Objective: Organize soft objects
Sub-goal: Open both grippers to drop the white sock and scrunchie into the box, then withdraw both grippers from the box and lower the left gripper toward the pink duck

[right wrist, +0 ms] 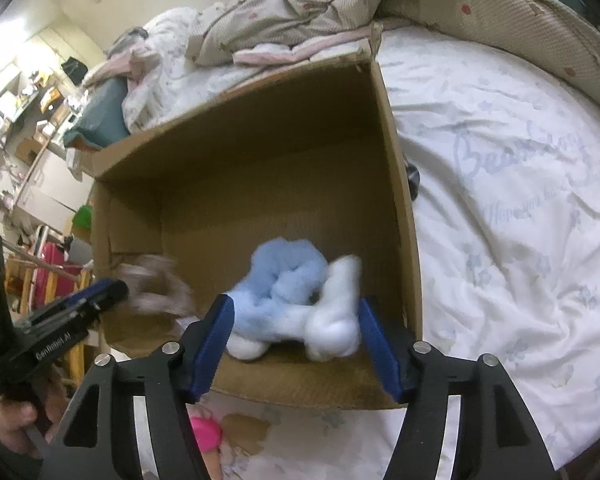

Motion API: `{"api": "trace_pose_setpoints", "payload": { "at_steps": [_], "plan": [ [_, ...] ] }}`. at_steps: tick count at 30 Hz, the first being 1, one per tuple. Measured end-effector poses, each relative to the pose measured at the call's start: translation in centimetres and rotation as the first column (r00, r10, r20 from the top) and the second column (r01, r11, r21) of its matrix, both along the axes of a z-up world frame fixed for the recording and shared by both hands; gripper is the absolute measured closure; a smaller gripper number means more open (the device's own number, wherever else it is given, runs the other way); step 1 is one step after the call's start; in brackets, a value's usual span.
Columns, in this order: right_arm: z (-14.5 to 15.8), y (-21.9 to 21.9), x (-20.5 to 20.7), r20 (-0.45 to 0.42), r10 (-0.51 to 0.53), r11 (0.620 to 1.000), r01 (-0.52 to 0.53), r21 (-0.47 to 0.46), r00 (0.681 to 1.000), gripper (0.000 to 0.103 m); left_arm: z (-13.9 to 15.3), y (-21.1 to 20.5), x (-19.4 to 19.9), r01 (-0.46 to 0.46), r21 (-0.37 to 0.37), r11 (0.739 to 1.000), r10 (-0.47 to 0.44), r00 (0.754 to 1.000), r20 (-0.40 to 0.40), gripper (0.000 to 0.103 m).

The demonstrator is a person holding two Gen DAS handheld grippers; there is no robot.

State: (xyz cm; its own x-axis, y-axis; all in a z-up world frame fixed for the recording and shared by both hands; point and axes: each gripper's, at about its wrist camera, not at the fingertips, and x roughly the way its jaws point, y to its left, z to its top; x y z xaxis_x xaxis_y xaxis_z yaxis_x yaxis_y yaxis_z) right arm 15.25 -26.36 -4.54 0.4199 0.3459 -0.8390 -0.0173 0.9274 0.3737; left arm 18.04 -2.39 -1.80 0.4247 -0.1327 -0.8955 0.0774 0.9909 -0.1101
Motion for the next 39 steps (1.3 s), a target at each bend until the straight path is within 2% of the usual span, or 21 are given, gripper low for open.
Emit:
{"api": "trace_pose_setpoints", "payload": {
  "at_steps": [1, 7, 11, 14, 18, 19, 21, 25, 30, 39],
  "plan": [
    [0.2, -0.3, -0.1, 0.011, -0.005, 1.000, 0.005, 0.003, 1.000, 0.022, 0.2, 0.0, -0.1, 0.000, -0.016, 1.000, 0.000, 1.000, 0.005, 0.050],
    [1.3, -0.5, -0.4, 0.065, -0.027, 1.000, 0.026, 0.014, 0.998, 0.004, 1.3, -0.3, -0.2, 0.000, -0.001, 1.000, 0.000, 0.998, 0.057, 0.048],
    [2.1, -0.6, -0.3, 0.113, -0.039, 0.999, 0.038, 0.011, 0.993, 0.003, 1.6, -0.1, -0.2, -0.005, -0.001, 1.000, 0.005, 0.998, 0.058, 0.048],
    [2.1, -0.8, -0.2, 0.112, -0.048, 0.999, 0.046, 0.019, 0.993, 0.003, 2.0, 0.0, -0.4, -0.018, 0.019, 1.000, 0.017, 0.996, 0.082, 0.048],
    [2.2, -0.6, -0.1, 0.114, -0.055, 0.998, 0.052, 0.031, 0.992, 0.003, 2.5, 0.5, -0.6, -0.033, -0.005, 0.999, 0.033, 0.995, 0.091, 0.047],
    [2.3, -0.5, -0.3, 0.118, -0.054, 0.998, 0.051, 0.030, 0.992, 0.003, 2.6, 0.6, -0.6, -0.035, -0.011, 0.999, 0.036, 0.995, 0.092, 0.044],
    [2.5, -0.4, -0.6, 0.127, -0.055, 0.998, 0.051, 0.033, 0.990, 0.003, 2.9, 0.7, -0.9, -0.039, -0.022, 0.999, 0.041, 0.994, 0.101, 0.026],
    [3.3, 0.0, -1.2, 0.165, -0.048, 0.998, 0.042, 0.039, 0.985, 0.000, 3.9, 0.6, -1.6, -0.039, -0.020, 0.999, 0.041, 0.989, 0.142, 0.026],
    [4.1, 0.7, -2.2, 0.192, -0.026, 0.999, 0.018, 0.046, 0.981, 0.000, 5.1, 1.0, -2.7, -0.059, -0.013, 0.998, 0.060, 0.980, 0.192, 0.014],
    [4.8, 1.6, -4.6, 0.225, 0.000, 1.000, -0.001, 0.006, 0.974, 0.000, 5.7, 2.0, -5.1, -0.060, -0.004, 0.998, 0.060, 0.979, 0.194, 0.003]
  ]
}}
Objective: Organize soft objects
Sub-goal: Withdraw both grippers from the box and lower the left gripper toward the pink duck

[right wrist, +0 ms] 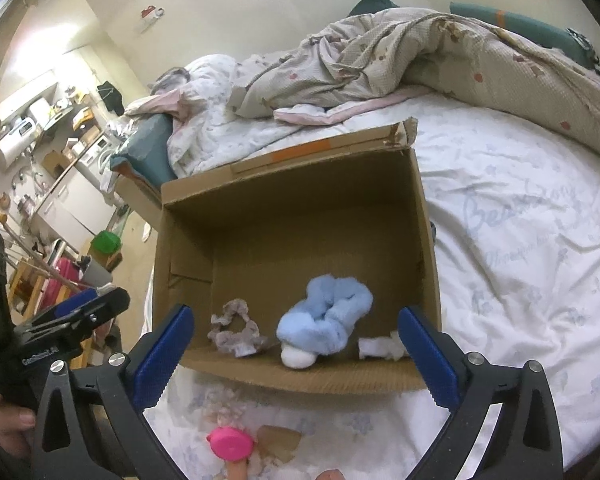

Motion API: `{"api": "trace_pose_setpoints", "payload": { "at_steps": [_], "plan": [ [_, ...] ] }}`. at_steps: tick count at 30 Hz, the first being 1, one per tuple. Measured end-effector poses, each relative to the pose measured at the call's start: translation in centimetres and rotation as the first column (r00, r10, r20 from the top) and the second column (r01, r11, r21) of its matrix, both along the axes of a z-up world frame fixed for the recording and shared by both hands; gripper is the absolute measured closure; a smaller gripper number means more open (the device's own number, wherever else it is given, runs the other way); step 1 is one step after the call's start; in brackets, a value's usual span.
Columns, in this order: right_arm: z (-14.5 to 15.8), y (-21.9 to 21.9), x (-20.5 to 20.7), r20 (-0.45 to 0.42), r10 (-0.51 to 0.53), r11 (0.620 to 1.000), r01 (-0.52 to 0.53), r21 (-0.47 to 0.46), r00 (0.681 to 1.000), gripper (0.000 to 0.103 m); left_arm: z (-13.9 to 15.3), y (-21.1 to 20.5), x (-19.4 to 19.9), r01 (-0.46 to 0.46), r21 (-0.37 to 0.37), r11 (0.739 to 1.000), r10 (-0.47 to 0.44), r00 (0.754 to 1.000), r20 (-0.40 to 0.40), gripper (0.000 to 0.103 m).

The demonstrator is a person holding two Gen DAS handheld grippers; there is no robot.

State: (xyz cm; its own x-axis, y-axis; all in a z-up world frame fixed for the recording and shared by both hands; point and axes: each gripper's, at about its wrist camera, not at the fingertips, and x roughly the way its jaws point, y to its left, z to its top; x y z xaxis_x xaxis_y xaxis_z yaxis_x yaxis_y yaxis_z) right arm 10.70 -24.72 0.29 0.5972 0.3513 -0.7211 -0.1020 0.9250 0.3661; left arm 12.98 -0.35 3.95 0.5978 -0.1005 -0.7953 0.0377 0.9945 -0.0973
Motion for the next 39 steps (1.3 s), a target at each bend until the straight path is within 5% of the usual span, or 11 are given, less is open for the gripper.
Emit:
{"api": "trace_pose_setpoints", "payload": {
  "at_steps": [6, 19, 30, 39],
  "plan": [
    [-0.3, 0.6, -1.2, -0.018, 0.003, 1.000, -0.003, -0.002, 1.000, 0.000, -0.8, 0.9, -2.1, -0.031, -0.048, 0.998, 0.029, 0.999, -0.041, 0.003],
    [-1.7, 2.2, -4.5, -0.074, 0.025, 1.000, -0.025, -0.008, 0.997, 0.000, -3.6, 1.6, -5.8, -0.088, -0.005, 0.996, 0.087, 0.986, -0.145, 0.003],
    [-4.8, 2.2, -6.0, -0.218, 0.029, 1.000, -0.029, 0.002, 0.976, 0.000, -5.9, 2.6, -6.9, -0.141, 0.010, 0.990, 0.139, 0.959, -0.247, 0.003],
    [-7.8, 1.5, -5.5, -0.342, -0.012, 0.998, -0.010, -0.063, 0.940, 0.000, -9.7, -0.5, -6.3, -0.070, -0.096, 0.993, 0.027, 0.920, -0.392, 0.010]
  ]
}}
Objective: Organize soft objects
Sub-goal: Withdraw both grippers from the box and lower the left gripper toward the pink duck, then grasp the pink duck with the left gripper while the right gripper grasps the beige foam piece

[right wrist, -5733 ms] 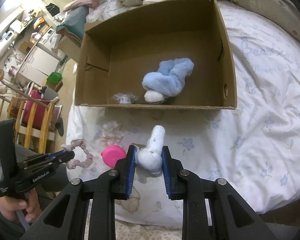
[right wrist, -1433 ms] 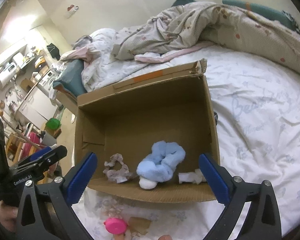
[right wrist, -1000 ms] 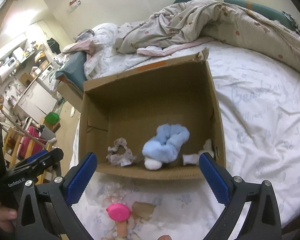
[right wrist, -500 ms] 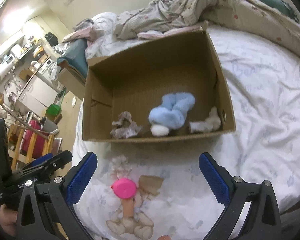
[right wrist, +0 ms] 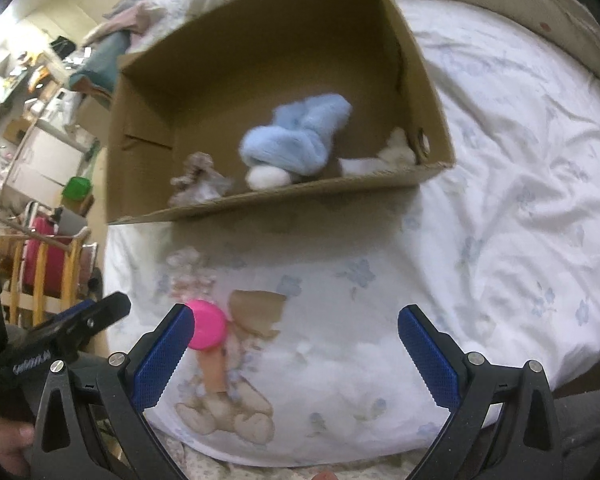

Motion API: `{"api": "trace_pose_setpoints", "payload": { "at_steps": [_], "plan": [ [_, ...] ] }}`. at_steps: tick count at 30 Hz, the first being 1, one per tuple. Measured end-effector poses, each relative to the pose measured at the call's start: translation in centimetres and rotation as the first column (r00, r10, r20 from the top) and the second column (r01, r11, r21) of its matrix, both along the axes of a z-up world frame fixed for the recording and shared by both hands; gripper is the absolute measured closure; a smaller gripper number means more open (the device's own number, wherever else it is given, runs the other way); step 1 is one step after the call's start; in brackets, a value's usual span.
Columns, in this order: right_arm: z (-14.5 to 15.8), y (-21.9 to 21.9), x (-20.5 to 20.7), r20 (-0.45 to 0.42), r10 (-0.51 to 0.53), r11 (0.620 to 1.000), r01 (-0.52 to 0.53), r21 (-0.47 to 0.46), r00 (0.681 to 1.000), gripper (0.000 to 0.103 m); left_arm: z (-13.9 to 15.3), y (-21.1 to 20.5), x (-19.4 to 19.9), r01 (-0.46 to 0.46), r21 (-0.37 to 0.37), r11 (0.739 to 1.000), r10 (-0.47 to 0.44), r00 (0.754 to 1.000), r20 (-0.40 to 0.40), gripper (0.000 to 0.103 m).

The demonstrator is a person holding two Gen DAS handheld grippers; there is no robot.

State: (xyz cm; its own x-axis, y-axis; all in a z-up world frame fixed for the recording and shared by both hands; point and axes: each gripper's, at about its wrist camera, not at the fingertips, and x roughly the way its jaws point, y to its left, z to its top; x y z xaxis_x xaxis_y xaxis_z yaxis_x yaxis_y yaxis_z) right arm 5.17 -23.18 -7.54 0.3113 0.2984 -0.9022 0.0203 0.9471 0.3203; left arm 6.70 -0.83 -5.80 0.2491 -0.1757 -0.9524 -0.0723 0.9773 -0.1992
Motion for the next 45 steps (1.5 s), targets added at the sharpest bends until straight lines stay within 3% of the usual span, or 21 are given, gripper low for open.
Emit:
{"api": "trace_pose_setpoints", "payload": {
  "at_steps": [2, 8, 13, 16, 17, 19, 28, 34, 35, 37, 39, 40, 42, 45],
  "plan": [
    [-0.5, -0.5, 0.1, -0.024, -0.024, 1.000, 0.024, -0.003, 0.999, 0.000, -1.2, -1.6, 0.2, 0.042, -0.010, 0.999, -0.042, 0.998, -0.040, 0.011],
    [-0.4, -1.7, 0.1, -0.025, -0.047, 0.998, 0.048, 0.045, 0.999, 0.000, -2.9, -4.5, 0.9, 0.099, 0.040, 0.994, -0.097, 0.994, -0.056, 0.013],
    [-0.3, -2.2, 0.1, -0.031, -0.056, 0.997, 0.057, 0.060, 0.998, 0.000, -4.8, -5.2, 1.4, 0.112, 0.071, 0.991, -0.104, 0.989, -0.104, 0.028],
    [-0.2, -2.4, 0.1, -0.031, -0.064, 0.996, 0.066, 0.065, 0.997, 0.000, -5.1, -5.2, 1.6, 0.108, 0.054, 0.993, -0.101, 0.988, -0.117, 0.044],
    [-0.2, -2.5, 0.1, -0.031, -0.065, 0.996, 0.067, 0.066, 0.997, 0.000, -5.2, -5.3, 1.7, 0.112, 0.049, 0.992, -0.106, 0.987, -0.124, 0.057],
    [-0.2, -2.4, 0.2, -0.033, -0.064, 0.995, 0.066, 0.068, 0.997, 0.000, -5.3, -5.3, 1.7, 0.116, 0.035, 0.993, -0.111, 0.985, -0.134, 0.056],
    [-0.2, -1.6, 0.4, -0.043, -0.017, 0.996, 0.021, 0.091, 0.999, 0.000, -0.3, -2.6, 0.2, 0.104, -0.034, 0.994, -0.106, 0.991, -0.081, 0.057],
    [-0.9, 0.8, 0.0, -0.096, 0.100, 0.979, -0.081, 0.188, 0.990, 0.000, 2.8, 1.3, -1.0, 0.050, 0.064, 0.997, -0.050, 0.999, -0.004, 0.057],
    [-1.0, 1.5, 0.0, -0.104, 0.127, 0.974, -0.104, 0.202, 0.986, 0.004, 2.7, 1.8, -1.3, 0.035, 0.068, 0.997, -0.035, 0.999, -0.002, 0.057],
    [-1.5, 3.0, -0.3, -0.129, 0.184, 0.960, -0.149, 0.237, 0.975, 0.024, 2.5, 3.1, -1.5, 0.001, 0.063, 0.998, -0.001, 1.000, -0.010, 0.057],
    [-2.1, 4.3, -0.4, -0.147, 0.220, 0.953, -0.180, 0.244, 0.964, 0.034, 2.4, 4.1, -1.7, -0.015, 0.066, 0.998, 0.016, 1.000, -0.012, 0.057],
    [-2.4, 5.0, -0.5, -0.157, 0.236, 0.952, -0.195, 0.237, 0.959, 0.046, 2.4, 4.4, -1.9, -0.023, 0.069, 0.997, 0.024, 1.000, -0.010, 0.057],
    [-3.1, 6.4, -0.4, -0.181, 0.278, 0.944, -0.234, 0.233, 0.943, 0.055, 2.5, 5.0, -2.1, -0.033, 0.076, 0.997, 0.034, 0.999, -0.006, 0.057],
    [-4.2, 8.2, -0.3, -0.214, 0.327, 0.936, -0.285, 0.204, 0.921, 0.055, 2.0, 5.5, -2.2, -0.045, 0.080, 0.996, 0.046, 0.999, -0.007, 0.057]
  ]
}}
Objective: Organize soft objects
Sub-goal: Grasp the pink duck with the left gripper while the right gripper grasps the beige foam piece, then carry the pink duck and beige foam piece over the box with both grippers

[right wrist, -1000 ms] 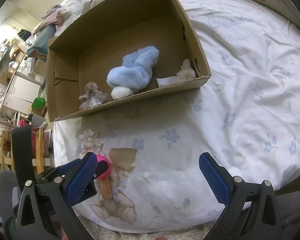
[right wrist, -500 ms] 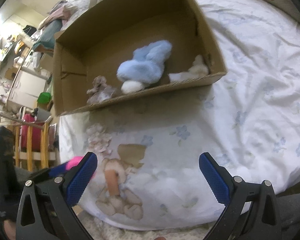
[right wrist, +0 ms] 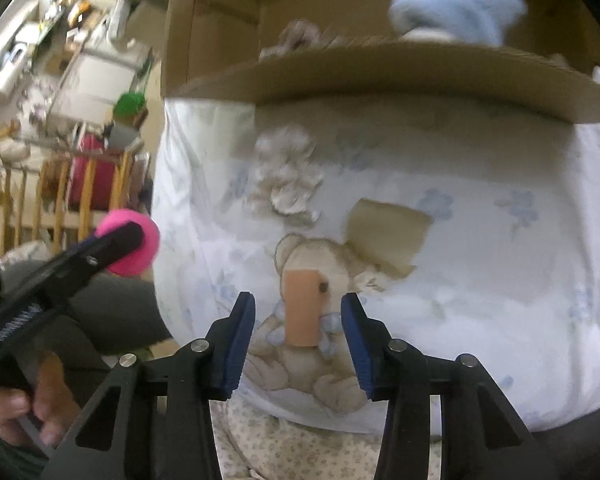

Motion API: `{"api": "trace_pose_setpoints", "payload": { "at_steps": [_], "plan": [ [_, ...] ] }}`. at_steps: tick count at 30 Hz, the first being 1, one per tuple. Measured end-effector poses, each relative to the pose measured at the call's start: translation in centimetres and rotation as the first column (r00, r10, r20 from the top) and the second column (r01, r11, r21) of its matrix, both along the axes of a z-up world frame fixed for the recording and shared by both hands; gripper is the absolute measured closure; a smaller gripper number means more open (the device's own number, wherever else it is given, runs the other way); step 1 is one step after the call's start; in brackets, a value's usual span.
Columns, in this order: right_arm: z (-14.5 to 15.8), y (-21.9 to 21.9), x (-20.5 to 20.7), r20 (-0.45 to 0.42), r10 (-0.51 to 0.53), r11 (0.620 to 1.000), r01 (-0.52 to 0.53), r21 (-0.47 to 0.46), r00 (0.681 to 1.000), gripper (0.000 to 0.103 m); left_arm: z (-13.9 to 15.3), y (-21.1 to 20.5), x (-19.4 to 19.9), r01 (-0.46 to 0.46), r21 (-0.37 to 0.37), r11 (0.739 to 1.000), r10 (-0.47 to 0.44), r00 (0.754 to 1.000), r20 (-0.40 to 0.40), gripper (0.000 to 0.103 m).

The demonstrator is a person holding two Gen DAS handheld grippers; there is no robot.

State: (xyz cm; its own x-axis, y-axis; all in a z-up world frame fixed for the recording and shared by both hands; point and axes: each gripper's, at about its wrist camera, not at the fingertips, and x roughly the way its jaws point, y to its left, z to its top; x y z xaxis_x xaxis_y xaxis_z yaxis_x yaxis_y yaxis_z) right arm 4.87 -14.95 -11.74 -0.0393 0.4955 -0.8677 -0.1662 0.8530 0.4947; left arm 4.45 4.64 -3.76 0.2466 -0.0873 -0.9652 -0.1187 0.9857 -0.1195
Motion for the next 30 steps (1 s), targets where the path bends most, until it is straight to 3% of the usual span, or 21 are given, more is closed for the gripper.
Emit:
{"api": "trace_pose_setpoints", "payload": {
  "at_steps": [2, 6, 9, 10, 20, 30],
  "plan": [
    [-0.8, 0.9, 0.0, -0.016, 0.025, 0.999, -0.025, -0.022, 1.000, 0.055, -0.3, 0.0, -0.1, 0.000, -0.006, 1.000, 0.000, 1.000, -0.005, 0.057],
    [-1.9, 2.2, -0.1, -0.036, 0.071, 0.994, -0.074, -0.079, 0.997, 0.069, -0.5, 0.0, -0.2, 0.005, 0.003, 1.000, -0.005, 1.000, -0.005, 0.057],
    [-1.9, 2.8, -0.3, -0.011, 0.097, 0.989, -0.097, -0.115, 0.995, 0.092, -0.7, -0.1, 0.0, 0.001, 0.003, 1.000, -0.001, 1.000, -0.010, 0.057],
    [-1.7, 2.7, -0.3, -0.001, 0.098, 0.989, -0.098, -0.111, 0.995, 0.095, -0.7, -0.2, 0.0, 0.001, 0.004, 1.000, -0.001, 1.000, -0.011, 0.057],
    [2.6, 1.2, -0.9, 0.095, 0.017, 1.000, -0.020, 0.024, 0.995, 0.096, -1.3, -1.8, 0.6, 0.023, 0.026, 0.999, -0.023, 1.000, -0.014, 0.057],
    [3.3, -0.2, -0.5, 0.125, -0.026, 1.000, 0.025, 0.011, 0.992, 0.096, -1.3, -4.9, 1.3, 0.060, 0.037, 0.998, -0.060, 0.998, -0.008, 0.057]
  ]
}}
